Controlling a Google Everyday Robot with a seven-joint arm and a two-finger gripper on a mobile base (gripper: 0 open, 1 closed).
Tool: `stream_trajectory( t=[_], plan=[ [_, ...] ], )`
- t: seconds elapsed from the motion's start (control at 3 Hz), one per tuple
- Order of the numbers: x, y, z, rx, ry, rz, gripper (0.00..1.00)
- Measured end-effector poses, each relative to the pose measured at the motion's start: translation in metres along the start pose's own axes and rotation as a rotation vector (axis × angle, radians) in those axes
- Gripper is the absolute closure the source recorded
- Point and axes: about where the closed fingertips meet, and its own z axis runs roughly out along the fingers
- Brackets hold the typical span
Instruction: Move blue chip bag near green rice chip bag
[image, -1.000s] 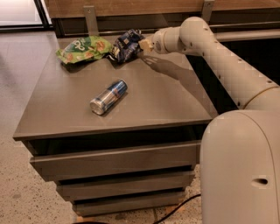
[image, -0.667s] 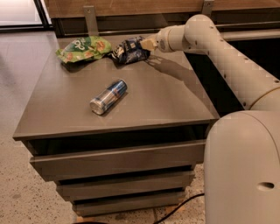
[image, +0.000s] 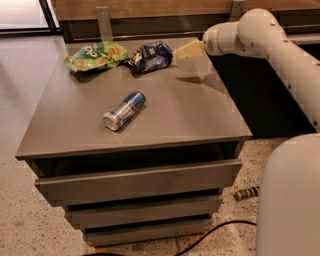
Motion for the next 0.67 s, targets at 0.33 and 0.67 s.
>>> stream_trajectory(
  t=[0.33, 0.67],
  plan=[
    [0.006, -0.049, -0.057, 0.13, 0.016, -0.006, 0.0],
    [0.008, -0.066, -0.079, 0.178, 0.02, -0.008, 0.0]
  ],
)
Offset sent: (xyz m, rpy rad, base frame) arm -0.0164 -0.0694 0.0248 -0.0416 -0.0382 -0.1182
